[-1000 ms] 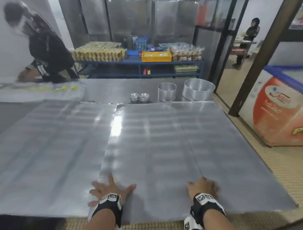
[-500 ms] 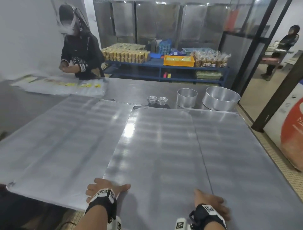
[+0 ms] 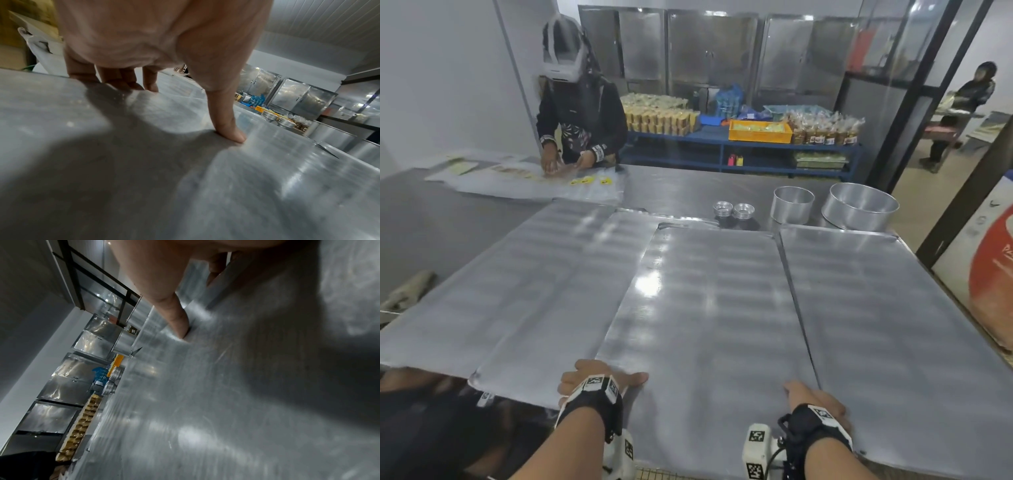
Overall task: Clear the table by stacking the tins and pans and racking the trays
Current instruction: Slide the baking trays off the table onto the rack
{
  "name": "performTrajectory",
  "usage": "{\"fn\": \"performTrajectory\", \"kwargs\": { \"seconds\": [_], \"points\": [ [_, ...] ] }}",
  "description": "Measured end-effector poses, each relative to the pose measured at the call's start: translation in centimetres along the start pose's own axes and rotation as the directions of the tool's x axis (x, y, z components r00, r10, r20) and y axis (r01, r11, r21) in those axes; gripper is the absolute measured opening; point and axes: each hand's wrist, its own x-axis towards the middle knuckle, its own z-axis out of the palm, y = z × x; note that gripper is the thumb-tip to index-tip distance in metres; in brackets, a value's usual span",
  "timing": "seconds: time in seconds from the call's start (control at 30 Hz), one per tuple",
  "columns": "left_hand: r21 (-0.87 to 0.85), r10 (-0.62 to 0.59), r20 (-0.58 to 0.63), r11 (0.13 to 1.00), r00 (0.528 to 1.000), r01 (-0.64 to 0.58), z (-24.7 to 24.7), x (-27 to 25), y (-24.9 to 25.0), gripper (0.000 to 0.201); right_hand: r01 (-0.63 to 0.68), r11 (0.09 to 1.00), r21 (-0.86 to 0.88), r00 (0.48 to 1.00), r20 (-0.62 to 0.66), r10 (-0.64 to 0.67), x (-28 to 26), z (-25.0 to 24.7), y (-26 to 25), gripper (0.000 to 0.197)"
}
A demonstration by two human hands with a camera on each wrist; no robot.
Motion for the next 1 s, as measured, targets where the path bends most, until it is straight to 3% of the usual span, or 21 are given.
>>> {"fn": "performTrajectory", "kwargs": {
  "seconds": [0.13, 0.4, 0.6, 0.73, 1.0],
  "points": [
    [0.027, 0.027, 0.019, 0.999, 0.999, -0.027, -2.0, 3.2, -2.1, 0.124, 0.047, 0.993, -0.110, 0.999, 0.019, -0.045, -2.1, 2.7, 0.3, 0.092],
    [0.102, -0.019, 0.047, 0.995, 0.999, 0.014, -5.2, 9.4, -4.4, 0.133, 0.034, 0.992, -0.122, 0.999, 0.045, -0.029, -7.0, 7.0, -0.4, 0.095],
    [0.187, -0.044, 0.031, 0.982, 0.999, 0.037, -7.7, 12.1, -4.7, 0.135, 0.080, 0.982, -0.169, 0.995, 0.079, -0.068, -8.2, 10.5, -2.3, 0.088],
    [0.199, -0.056, 0.028, 0.979, 0.998, 0.050, -8.2, 15.3, -4.2, 0.145, 0.062, 0.987, -0.149, 0.995, 0.085, -0.049, -8.6, 12.4, -4.0, 0.093],
    [0.130, -0.017, 0.007, 0.991, 1.000, 0.016, -9.4, 18.7, -3.2, 0.134, 0.100, 0.970, -0.220, 0.986, 0.149, -0.068, -9.2, 15.4, -6.4, 0.090]
  ]
}}
